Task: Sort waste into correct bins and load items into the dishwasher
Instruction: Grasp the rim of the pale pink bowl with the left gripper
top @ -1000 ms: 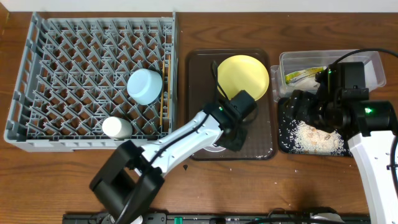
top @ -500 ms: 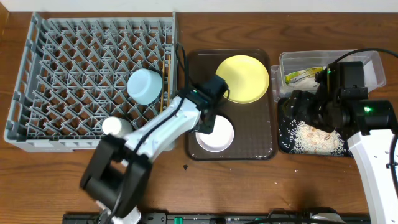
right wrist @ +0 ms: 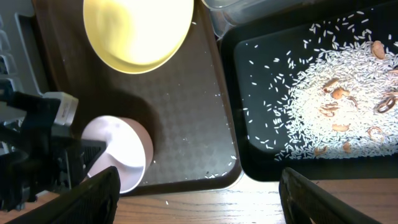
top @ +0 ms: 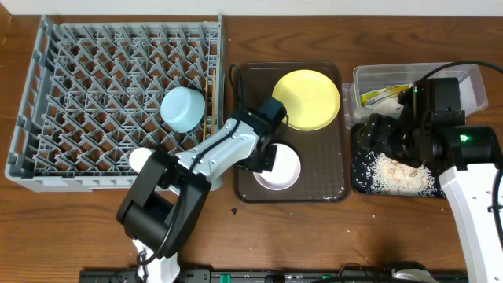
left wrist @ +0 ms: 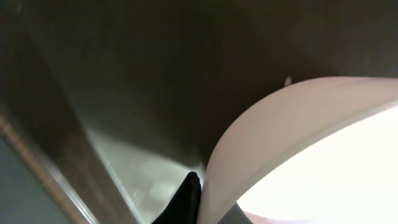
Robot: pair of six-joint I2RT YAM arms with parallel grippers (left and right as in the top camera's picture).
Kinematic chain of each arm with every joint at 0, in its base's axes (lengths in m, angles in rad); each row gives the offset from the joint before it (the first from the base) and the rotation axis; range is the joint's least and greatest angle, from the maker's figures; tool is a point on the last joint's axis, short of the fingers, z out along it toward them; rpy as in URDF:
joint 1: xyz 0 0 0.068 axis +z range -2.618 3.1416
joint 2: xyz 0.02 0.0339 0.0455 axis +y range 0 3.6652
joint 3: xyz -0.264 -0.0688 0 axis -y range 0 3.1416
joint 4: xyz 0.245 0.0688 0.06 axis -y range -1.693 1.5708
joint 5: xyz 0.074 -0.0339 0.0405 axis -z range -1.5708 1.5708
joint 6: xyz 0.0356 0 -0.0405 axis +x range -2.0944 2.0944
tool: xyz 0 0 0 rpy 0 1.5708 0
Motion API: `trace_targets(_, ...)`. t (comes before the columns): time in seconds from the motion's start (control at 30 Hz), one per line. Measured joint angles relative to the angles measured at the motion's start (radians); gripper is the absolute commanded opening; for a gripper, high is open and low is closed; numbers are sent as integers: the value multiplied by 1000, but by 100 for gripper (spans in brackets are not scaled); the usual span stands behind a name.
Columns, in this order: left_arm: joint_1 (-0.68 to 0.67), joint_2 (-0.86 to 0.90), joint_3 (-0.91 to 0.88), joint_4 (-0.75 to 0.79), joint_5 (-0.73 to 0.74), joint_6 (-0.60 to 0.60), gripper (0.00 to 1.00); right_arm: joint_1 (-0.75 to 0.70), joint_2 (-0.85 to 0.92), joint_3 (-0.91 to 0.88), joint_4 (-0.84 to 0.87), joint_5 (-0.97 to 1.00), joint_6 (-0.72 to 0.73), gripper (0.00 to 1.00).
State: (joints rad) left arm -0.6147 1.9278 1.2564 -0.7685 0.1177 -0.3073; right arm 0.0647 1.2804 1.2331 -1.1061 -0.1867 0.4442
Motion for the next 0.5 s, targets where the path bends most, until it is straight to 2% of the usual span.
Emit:
trace_targets(0.2, 35, -145, 72, -128, -60, 13, 7, 0, 0, 0, -1, 0, 0, 79)
trace_targets(0.4, 114, -433, 169, -175, -410, 43, 7, 0, 0, 0, -2, 0, 0, 80)
trace_targets(0.5, 146, -516, 171, -190, -576, 89, 8, 0, 0, 0, -5, 0, 0, 80)
